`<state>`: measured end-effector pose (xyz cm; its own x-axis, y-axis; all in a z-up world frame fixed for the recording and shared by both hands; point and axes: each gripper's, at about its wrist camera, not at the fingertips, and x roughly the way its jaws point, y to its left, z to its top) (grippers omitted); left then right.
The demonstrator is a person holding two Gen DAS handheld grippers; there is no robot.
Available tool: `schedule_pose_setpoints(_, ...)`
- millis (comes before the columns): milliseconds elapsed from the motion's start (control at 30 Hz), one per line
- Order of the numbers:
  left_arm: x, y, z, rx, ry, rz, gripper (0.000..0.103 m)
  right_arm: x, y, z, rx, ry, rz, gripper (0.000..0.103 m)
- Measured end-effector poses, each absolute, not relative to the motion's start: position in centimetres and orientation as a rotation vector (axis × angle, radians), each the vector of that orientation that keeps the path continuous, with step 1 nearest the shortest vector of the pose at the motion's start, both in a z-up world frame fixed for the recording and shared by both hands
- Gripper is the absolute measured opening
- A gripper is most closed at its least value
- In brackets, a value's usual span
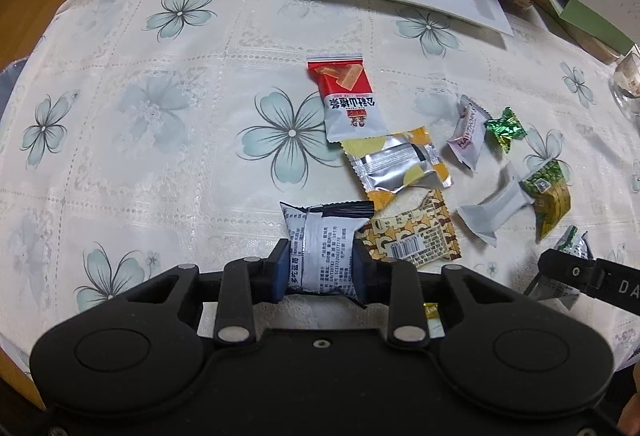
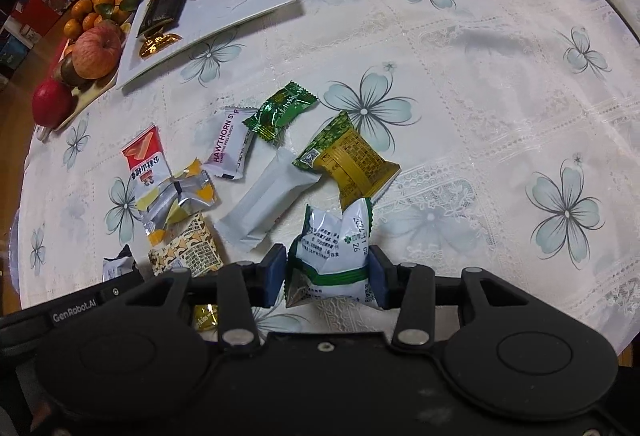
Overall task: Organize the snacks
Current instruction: 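Carry both held packets back over the gold tray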
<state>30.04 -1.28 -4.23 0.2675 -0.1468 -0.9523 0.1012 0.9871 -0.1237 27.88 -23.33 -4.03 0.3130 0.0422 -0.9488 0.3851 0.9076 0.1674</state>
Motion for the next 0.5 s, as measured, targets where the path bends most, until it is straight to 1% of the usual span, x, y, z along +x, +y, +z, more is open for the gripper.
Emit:
schedule_pose_setpoints(233,25.1,-1.5,-1.3,0.006,1.221,-0.189,0.039,24.2,-22.5,-0.4,0.331,1.107,-0.131,0.046)
schedule_pose_setpoints(400,20.4,-1.0,0.4,-0.013,1.164,-0.194,0.039,20.0,-21.7,2.4,0.296,0.995,-0.055,0.046)
schedule_pose_setpoints(500,17.4,-0.6,0.7,-0.019,1.150,-0.186,0.039,16.9,-21.0,3.1,0.265,0.952,-0.047,0.046)
